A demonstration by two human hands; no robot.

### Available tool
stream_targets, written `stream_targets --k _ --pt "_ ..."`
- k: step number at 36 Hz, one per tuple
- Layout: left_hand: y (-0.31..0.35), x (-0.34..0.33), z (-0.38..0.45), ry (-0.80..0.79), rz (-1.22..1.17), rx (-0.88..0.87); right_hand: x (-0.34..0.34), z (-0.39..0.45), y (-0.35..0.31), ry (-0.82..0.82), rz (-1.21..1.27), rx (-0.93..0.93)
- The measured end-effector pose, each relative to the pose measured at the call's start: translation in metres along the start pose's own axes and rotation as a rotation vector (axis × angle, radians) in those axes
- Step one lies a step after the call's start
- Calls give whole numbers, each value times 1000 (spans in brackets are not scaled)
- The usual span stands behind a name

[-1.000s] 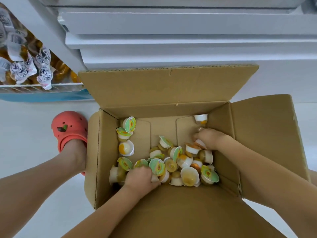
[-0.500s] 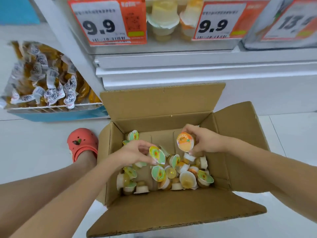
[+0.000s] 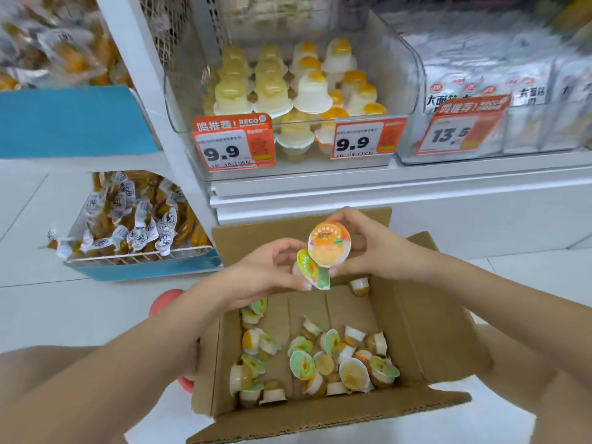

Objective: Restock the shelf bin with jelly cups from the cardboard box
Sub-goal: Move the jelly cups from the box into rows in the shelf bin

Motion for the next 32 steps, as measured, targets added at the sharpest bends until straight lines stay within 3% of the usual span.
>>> stream_targets --k 6,14,20,22,25,27,29,32 --pt "-66 14 25 79 257 148 10 -2 37 1 70 -91" --pt "-176 30 50 68 277 296 15 14 84 -140 99 -249" --pt "-227 36 53 41 392 409 3 34 127 -195 111 -317" --pt "-234 47 50 97 389 443 -2 40 136 -216 112 -319" --pt "-234 74 36 193 706 571 -9 49 146 -245 107 -317" --pt "-237 76 27 5 1045 761 -12 54 152 -253 104 -317" --pt "-247 64 19 -245 1214 921 -15 58 157 -250 104 -319" --pt "-263 47 14 -398 1459 1011 -20 61 161 -249 105 -316"
Point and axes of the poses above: each hand's wrist, its own z-axis towards the middle knuckle, its own x-axis out of the back of the hand, y = z × x, the point moved 7 cm from there along z, towards the middle knuckle, and after that the axes turned 13 degrees about -y, right-handed, at the moved point
